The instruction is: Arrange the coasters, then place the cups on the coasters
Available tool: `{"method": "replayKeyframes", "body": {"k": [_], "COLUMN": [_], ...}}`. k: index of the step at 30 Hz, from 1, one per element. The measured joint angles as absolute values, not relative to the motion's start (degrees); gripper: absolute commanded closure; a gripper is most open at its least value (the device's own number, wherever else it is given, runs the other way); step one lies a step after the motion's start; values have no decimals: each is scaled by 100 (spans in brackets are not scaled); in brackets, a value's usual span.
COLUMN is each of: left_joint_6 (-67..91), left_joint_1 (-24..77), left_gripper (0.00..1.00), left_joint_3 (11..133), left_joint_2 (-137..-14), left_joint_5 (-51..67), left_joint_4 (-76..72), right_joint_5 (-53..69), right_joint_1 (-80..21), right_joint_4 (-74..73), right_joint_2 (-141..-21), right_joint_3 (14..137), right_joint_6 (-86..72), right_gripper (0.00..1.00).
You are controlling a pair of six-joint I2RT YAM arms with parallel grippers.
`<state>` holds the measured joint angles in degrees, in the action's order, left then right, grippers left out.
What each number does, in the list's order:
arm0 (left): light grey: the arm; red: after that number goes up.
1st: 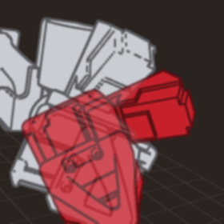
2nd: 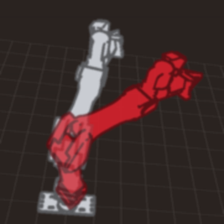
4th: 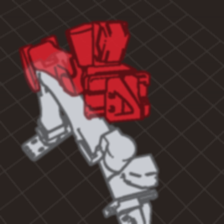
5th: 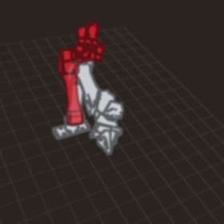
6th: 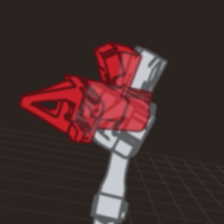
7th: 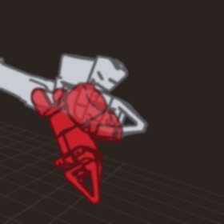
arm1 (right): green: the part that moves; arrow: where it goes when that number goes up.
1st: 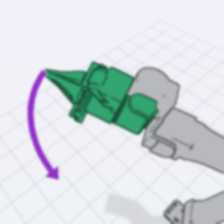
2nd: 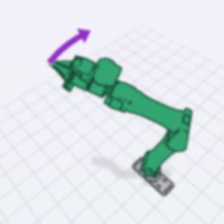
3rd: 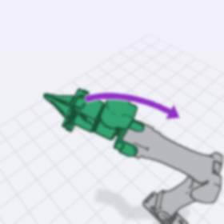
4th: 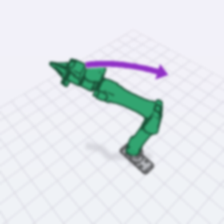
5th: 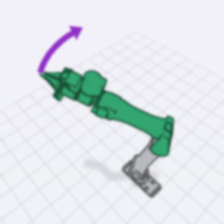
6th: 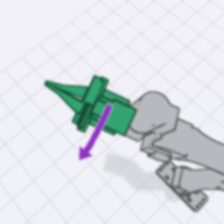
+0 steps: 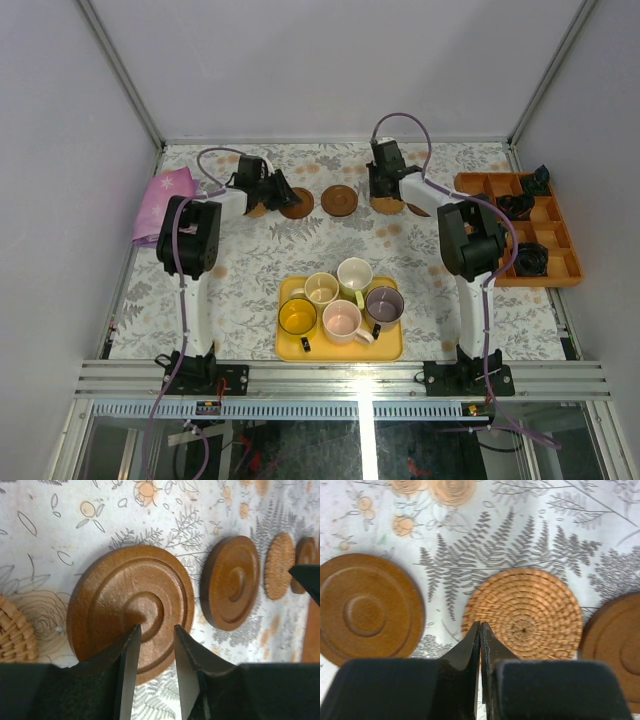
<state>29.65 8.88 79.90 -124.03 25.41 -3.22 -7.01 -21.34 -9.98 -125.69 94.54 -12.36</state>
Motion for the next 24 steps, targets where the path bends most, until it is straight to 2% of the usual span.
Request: {"method": "replayKeyframes", "body": {"k": [5,10,17,24], "left_joint_6": [3092,3103,2969,2816], "left_joint_1": [808,613,54,45], "left_gripper": [51,42,37,34], "left_joint_3": [7738,7402,6471,5485], "left_joint_2": [-11979,-10879,-9435,-8858], "left_joint_5": [2899,3094,2821,2383], "left_joint_4": [-416,-486,-729,-714], "right_joint_5": [-1004,-1175,-1194,-1068], "right_joint_1": [-1981,-1789,-1575,-1559], "right_joint_4": [-978,-954,-917,-851], "right_joint_2": [-12350,-12073,-12049,-12097], "right_joint_3": [9139,8807,8613,8608], "right_joint_6": [-1253,-1315,-1398,-1441], "right_gripper": [100,100,100,100]}}
